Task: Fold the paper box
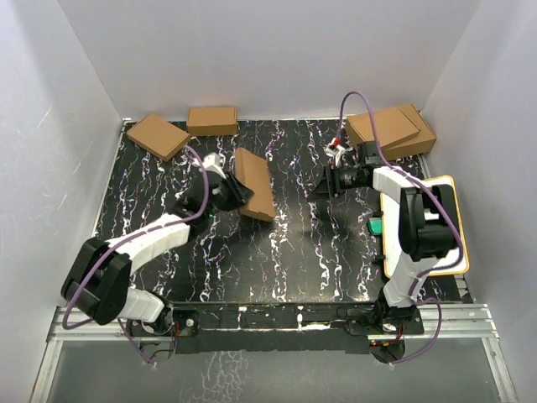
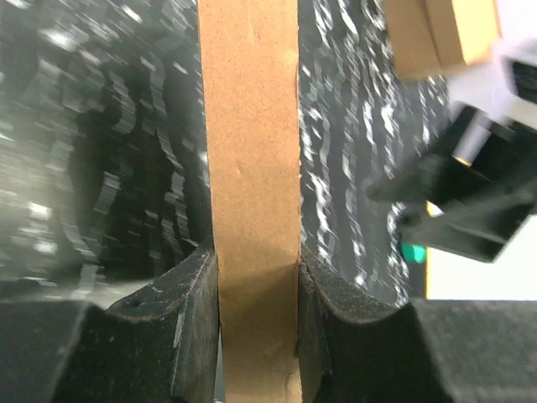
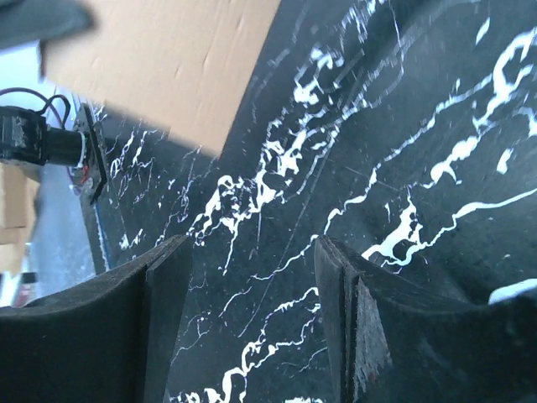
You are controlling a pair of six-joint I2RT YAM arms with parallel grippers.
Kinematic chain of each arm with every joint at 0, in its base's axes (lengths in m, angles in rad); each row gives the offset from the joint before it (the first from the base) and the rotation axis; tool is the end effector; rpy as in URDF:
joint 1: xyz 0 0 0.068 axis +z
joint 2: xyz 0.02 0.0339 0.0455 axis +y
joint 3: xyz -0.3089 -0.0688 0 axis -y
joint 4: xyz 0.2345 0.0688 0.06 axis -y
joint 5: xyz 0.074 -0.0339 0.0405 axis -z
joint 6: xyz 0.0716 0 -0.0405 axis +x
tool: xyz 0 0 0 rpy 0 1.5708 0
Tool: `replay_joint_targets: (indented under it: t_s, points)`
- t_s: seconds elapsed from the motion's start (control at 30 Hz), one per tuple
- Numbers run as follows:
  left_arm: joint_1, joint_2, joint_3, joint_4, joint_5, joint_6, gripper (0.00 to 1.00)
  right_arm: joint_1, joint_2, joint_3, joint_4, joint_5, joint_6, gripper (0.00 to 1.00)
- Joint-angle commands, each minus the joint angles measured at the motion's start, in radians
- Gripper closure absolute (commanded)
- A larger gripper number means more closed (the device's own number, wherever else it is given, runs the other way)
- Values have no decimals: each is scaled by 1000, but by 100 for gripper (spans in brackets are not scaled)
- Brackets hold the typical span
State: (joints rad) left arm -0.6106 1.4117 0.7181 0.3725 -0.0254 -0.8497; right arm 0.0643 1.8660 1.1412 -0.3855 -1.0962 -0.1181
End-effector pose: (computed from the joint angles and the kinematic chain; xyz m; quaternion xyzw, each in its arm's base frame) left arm 0.2697 -0.1865 0.2688 -0.1041 0.8043 -0.3825 0.4427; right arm 0.3678 0.0875 0.2029 -0.1941 0.8167 0.5019 0.2084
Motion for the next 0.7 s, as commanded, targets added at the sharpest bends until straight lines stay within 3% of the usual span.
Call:
replay_joint_targets:
  t_s: [0.0,0.2,0.43,0.67]
  points:
    - [153,-94,106,-295,19,206,100,-23,-161,-16,51,-20,-79,35]
    - [250,-63,343,-612,-86,490,99,-29,-192,-30,59,-46,-82,35]
    - [318,-50,445,-703,-228,718,99,-31,-209,-40,63,-54,-89,35]
    - [347,125,604,-837,-541,937,100,-31,-209,-42,65,-55,-89,35]
